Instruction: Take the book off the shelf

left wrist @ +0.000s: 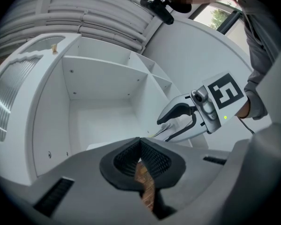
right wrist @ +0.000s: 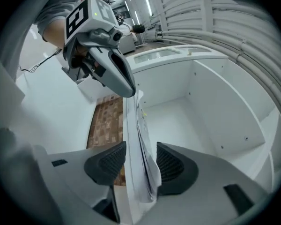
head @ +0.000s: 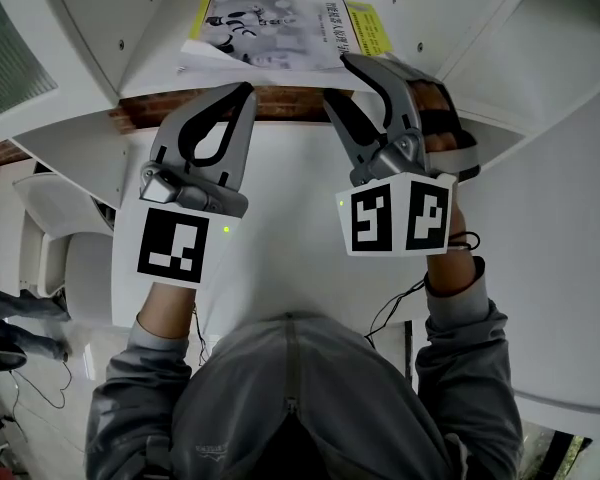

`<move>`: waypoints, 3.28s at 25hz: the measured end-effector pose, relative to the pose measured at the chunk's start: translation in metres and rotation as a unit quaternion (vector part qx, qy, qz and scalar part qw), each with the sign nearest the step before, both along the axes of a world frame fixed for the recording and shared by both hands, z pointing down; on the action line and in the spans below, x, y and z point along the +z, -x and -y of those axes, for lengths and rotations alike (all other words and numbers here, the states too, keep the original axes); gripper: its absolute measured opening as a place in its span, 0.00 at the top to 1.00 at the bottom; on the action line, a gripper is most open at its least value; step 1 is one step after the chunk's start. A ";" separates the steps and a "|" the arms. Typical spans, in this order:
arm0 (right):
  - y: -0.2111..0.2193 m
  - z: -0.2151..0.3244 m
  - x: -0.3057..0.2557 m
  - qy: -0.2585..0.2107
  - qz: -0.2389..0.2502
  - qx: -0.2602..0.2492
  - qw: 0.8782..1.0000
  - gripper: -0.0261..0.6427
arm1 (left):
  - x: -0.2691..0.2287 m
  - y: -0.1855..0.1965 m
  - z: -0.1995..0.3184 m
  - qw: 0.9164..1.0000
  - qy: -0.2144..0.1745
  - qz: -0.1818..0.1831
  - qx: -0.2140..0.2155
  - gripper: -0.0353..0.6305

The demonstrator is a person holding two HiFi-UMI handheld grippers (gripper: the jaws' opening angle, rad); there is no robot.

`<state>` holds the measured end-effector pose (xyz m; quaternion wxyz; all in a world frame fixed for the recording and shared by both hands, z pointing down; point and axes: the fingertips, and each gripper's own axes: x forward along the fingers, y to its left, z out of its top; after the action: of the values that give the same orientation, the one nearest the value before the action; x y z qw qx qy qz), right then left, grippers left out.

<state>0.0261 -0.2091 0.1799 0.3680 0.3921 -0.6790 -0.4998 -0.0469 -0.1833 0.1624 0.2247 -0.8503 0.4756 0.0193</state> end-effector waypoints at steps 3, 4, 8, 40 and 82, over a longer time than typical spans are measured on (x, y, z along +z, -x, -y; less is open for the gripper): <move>0.000 0.006 0.001 0.006 -0.021 0.008 1.000 0.67 | 0.002 0.001 0.001 1.000 0.002 -0.001 0.000 0.94; 0.001 0.007 0.001 0.009 -0.024 0.009 1.000 0.67 | 0.002 0.002 0.001 1.000 0.003 -0.002 -0.001 0.94; 0.002 0.008 0.007 0.032 -0.034 0.008 0.999 0.73 | 0.003 0.004 0.001 1.000 0.004 -0.004 -0.003 0.94; 0.005 0.003 0.014 0.003 -0.052 -0.049 0.997 0.85 | 0.027 -0.020 0.054 0.814 -0.137 0.510 -0.243 0.48; 0.015 0.030 0.011 0.051 -0.090 0.007 0.995 0.58 | 0.026 -0.014 0.098 0.796 -0.052 0.555 -0.237 0.82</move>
<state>0.0110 -0.2388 0.1911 0.4506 0.3310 -0.6653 -0.4949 -0.0332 -0.2809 0.1887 0.4916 -0.5630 0.4545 -0.4846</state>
